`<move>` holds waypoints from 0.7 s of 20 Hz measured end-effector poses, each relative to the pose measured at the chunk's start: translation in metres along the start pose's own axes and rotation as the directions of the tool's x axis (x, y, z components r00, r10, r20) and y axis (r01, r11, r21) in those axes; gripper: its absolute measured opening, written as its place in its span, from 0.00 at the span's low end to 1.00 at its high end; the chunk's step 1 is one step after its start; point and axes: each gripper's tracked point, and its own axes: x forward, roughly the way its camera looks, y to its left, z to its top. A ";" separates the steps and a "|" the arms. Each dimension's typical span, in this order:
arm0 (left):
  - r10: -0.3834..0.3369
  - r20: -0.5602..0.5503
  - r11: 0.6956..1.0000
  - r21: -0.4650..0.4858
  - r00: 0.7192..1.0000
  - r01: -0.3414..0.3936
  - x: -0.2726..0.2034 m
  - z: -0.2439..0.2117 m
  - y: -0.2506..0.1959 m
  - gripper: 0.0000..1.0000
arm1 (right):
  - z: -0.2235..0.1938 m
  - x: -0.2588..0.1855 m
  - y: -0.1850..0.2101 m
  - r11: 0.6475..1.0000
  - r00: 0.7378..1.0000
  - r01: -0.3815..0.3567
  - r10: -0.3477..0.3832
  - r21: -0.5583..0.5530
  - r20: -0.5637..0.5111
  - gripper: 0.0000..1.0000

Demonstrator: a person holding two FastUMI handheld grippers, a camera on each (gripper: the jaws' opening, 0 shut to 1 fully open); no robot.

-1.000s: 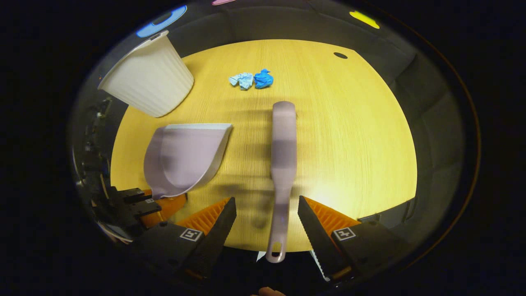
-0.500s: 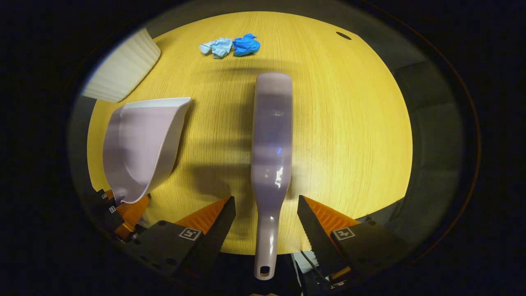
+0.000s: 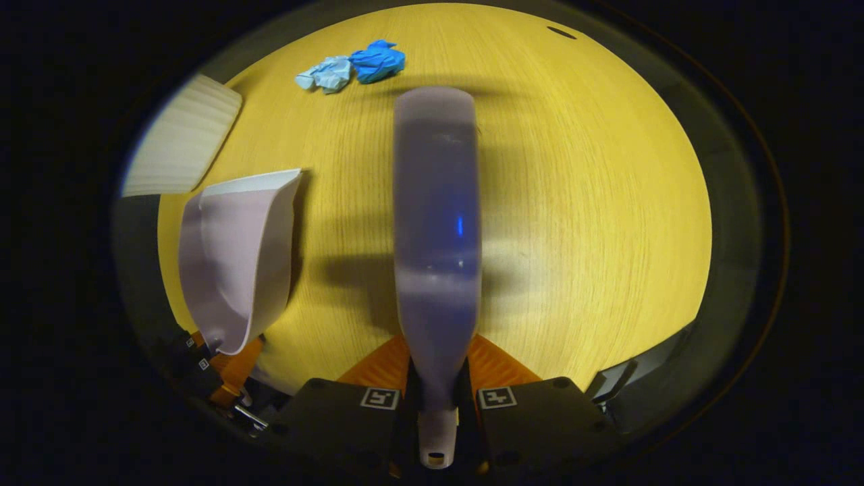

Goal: Pick up the small broom and dustpan from the desktop, sweep the trash into the dustpan with the broom, and then empty the trash into the garbage bin.

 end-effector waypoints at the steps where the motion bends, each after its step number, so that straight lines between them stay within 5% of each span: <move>1: 0.001 -0.003 1.000 0.003 1.000 -0.001 -0.001 0.000 -0.001 0.29 | 0.003 0.002 -0.002 0.999 1.000 -0.006 0.007 -0.053 0.009 0.26; 3: 0.006 -0.012 1.000 0.000 1.000 -0.006 -0.001 0.001 -0.003 0.30 | 0.009 0.000 -0.015 0.992 1.000 0.015 -0.015 -0.122 0.005 0.22; 7: 0.018 -0.038 1.000 0.007 0.999 -0.018 0.004 0.007 -0.008 0.28 | 0.049 -0.007 -0.037 0.997 1.000 -0.006 0.007 -0.072 0.020 0.18; 14: 0.037 -0.099 0.999 0.039 0.994 -0.034 0.001 0.019 -0.024 0.28 | 0.156 -0.029 -0.098 0.964 0.989 0.143 -0.130 -0.225 0.073 0.22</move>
